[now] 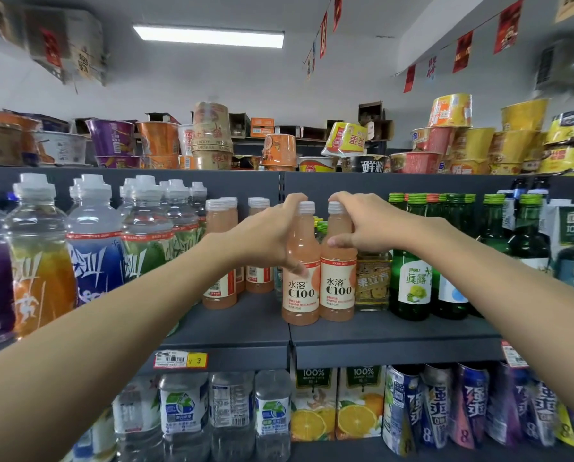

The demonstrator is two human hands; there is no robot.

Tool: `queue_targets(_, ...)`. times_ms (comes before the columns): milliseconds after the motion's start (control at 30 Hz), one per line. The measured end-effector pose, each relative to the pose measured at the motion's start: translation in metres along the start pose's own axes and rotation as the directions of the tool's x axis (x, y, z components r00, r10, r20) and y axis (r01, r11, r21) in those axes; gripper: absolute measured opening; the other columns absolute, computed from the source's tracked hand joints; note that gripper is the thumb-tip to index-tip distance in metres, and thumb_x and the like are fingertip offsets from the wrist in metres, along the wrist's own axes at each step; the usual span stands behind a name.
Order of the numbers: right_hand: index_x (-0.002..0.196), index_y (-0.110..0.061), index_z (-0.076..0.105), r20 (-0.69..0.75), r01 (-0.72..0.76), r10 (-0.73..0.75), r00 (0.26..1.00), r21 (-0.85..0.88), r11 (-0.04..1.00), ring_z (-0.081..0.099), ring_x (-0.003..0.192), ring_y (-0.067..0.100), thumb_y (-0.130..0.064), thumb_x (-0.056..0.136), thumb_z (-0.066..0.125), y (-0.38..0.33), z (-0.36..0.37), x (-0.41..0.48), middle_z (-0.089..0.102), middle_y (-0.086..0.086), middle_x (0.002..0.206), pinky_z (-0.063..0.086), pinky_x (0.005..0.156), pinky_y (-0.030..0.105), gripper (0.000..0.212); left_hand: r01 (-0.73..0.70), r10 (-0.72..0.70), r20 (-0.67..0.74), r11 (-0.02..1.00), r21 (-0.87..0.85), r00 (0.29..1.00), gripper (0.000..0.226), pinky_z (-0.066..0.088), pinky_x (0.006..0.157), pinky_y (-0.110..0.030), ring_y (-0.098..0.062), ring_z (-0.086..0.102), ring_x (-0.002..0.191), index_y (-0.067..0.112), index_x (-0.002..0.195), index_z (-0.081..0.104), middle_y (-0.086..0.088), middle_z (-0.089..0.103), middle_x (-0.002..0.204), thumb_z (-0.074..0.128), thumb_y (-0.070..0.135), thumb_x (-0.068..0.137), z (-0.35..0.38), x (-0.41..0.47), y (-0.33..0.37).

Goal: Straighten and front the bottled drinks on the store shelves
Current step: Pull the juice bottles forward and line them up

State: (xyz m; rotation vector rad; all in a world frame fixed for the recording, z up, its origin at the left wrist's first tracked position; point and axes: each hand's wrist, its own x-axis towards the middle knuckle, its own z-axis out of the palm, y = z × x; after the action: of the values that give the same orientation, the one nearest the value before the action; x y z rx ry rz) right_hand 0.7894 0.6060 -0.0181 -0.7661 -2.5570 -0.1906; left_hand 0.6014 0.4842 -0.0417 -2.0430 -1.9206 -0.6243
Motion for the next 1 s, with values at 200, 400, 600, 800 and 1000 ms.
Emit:
queue_targets(200, 0.148, -0.018, 0.033, -0.021, -0.005, 0.003, 1.0, -0.068, 0.998, 0.056, 0.121, 0.027, -0.065, 0.077, 0.075, 0.002, -0.004, -0.003, 0.056, 0.009, 0.139, 0.05, 0.089, 0.037, 0.095, 0.022, -0.022, 0.005, 0.999, 0.023, 1.0, 0.129, 0.039, 0.06, -0.022, -0.015, 0.054, 0.082, 0.028, 0.153, 0.01, 0.013, 0.04, 0.083, 0.095, 0.049, 0.057, 0.002, 0.007, 0.003)
queue_targets(400, 0.149, -0.018, 0.033, -0.022, -0.018, 0.016, 1.0, -0.078, 0.997, 0.057, 0.123, 0.027, -0.066, 0.078, 0.073, -0.001, -0.004, -0.005, 0.055, 0.008, 0.142, 0.054, 0.091, 0.039, 0.096, 0.034, -0.034, 0.023, 0.999, 0.013, 0.999, 0.129, 0.043, 0.062, -0.022, -0.013, 0.057, 0.079, 0.027, 0.152, 0.009, 0.013, 0.045, 0.085, 0.095, 0.046, 0.058, 0.002, 0.011, 0.003)
queue_targets(600, 0.151, -0.017, 0.032, -0.023, -0.037, 0.035, 0.999, -0.054, 0.998, 0.055, 0.127, 0.027, -0.064, 0.078, 0.074, -0.005, -0.003, -0.009, 0.051, 0.009, 0.147, 0.053, 0.095, 0.043, 0.097, 0.037, -0.038, 0.021, 0.998, 0.041, 0.999, 0.13, 0.048, 0.075, -0.032, -0.02, 0.055, 0.089, 0.027, 0.154, 0.007, -0.008, 0.06, 0.118, 0.093, 0.049, 0.059, 0.003, 0.009, 0.003)
queue_targets(800, 0.155, -0.021, 0.025, -0.153, 0.025, -0.059, 0.987, -0.218, 0.976, 0.041, 0.136, 0.031, -0.074, 0.077, 0.066, -0.016, -0.007, -0.007, 0.041, 0.011, 0.15, 0.042, 0.105, 0.047, 0.102, 0.03, -0.031, 0.02, 0.998, 0.063, 0.999, 0.131, 0.048, 0.101, -0.04, -0.026, 0.053, 0.127, 0.027, 0.159, 0.003, -0.009, 0.047, 0.147, 0.081, 0.07, 0.062, -0.012, 0.001, -0.009)
queue_targets(1000, 0.152, -0.015, 0.029, -0.298, 0.079, -0.137, 0.945, -0.201, 0.976, 0.044, 0.128, 0.032, -0.041, 0.089, 0.057, -0.054, 0.001, 0.011, 0.045, 0.013, 0.143, 0.037, 0.104, 0.046, 0.074, 0.001, -0.001, -0.002, 0.954, 0.298, 1.0, 0.117, 0.042, 0.106, -0.039, -0.023, 0.048, 0.126, 0.02, 0.153, 0.026, -0.004, 0.045, 0.142, 0.078, 0.074, 0.064, -0.049, -0.018, -0.04)
